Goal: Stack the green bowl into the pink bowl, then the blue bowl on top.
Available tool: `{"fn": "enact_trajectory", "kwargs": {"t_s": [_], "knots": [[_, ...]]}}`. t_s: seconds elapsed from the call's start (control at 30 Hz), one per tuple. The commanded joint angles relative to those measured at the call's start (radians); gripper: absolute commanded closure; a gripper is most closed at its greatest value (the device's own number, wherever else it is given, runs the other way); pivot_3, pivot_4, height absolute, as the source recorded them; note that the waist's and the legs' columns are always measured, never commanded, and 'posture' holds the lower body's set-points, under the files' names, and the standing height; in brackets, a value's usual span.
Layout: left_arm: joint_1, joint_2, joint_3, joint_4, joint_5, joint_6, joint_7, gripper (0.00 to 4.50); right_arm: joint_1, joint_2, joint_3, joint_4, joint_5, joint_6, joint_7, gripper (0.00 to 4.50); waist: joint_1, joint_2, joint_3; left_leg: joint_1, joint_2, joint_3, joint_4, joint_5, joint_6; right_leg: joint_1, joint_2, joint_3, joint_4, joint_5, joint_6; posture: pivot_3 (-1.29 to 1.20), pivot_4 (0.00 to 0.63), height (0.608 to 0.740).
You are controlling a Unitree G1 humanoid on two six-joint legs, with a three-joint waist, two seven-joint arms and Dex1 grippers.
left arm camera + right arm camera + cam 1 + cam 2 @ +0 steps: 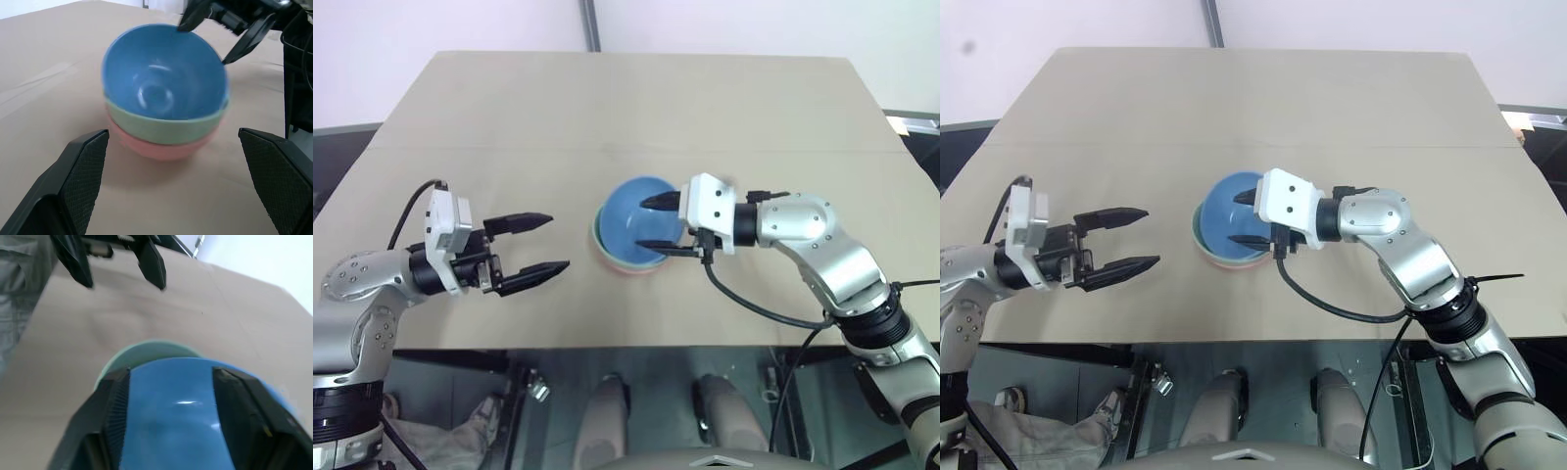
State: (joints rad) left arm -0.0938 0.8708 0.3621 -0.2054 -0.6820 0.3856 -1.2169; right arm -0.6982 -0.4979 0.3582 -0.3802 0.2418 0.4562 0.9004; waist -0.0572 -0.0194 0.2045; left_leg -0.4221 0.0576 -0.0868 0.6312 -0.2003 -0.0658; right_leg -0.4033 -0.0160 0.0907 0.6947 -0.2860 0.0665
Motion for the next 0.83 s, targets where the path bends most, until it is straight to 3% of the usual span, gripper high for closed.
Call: {"fn": "enact_trajectory", "kwargs": {"t_s": [0.03,0.13,0.3,0.33,0.43,0.6,0.83], "knots": [[0.000,0.002,0.020,-0.037,-0.016,-0.006,0.007,0.00,0.014,-0.013,-0.096,-0.099,0.072,0.024,0.001,1.56,0.001,0.000,0.000,0.000,0.000,0.000,0.000,0.000,0.000,0.000,0.000,0.000,0.000,0.000,0.000,0.00,0.150,0.740],[-0.014,-0.005,-0.004,-0.030,0.029,-0.031,0.042,0.00,0.054,-0.019,-0.179,-0.156,0.151,0.063,-0.017,1.56,0.005,0.000,0.000,0.000,0.000,0.000,0.000,0.000,0.000,0.000,0.000,0.000,0.000,0.000,0.000,0.00,0.150,0.740],[-0.004,-0.034,0.029,-0.010,0.031,-0.068,0.065,0.00,0.156,-0.164,-0.395,-0.256,0.367,0.309,-0.022,1.56,0.015,0.000,0.000,0.000,0.000,0.000,0.000,0.000,0.000,0.000,0.000,0.000,0.000,0.000,0.000,0.00,0.150,0.740],[0.007,-0.023,0.038,-0.004,0.037,-0.070,0.055,0.00,0.198,-0.201,-0.449,-0.267,0.384,0.334,-0.030,1.04,0.018,0.000,0.000,0.000,0.000,0.000,0.000,0.000,0.000,0.000,0.000,0.000,0.000,0.000,0.000,0.00,0.150,0.740],[0.039,0.003,0.068,-0.013,-0.014,-0.026,0.019,0.00,0.308,-0.292,-0.549,-0.297,0.386,0.350,-0.044,0.06,0.018,0.000,0.000,0.000,0.000,0.000,0.000,0.000,0.000,0.001,-0.001,0.000,-0.002,0.000,0.000,0.00,0.150,0.740],[0.095,0.054,0.135,-0.041,-0.112,0.088,-0.024,0.00,0.491,-0.403,-0.724,-0.343,0.420,0.369,-0.018,0.06,0.013,0.000,0.000,0.001,0.000,0.001,-0.001,0.000,0.000,0.000,0.000,0.001,-0.001,-0.001,0.001,0.00,0.150,0.740],[0.133,0.070,0.179,-0.064,-0.092,0.106,0.023,0.00,0.601,-0.496,-0.867,-0.301,0.471,0.349,0.055,0.06,0.015,-0.001,0.000,0.002,0.000,0.001,0.001,0.000,0.000,0.002,0.000,0.002,-0.001,-0.003,0.004,0.00,0.150,0.740]]}}
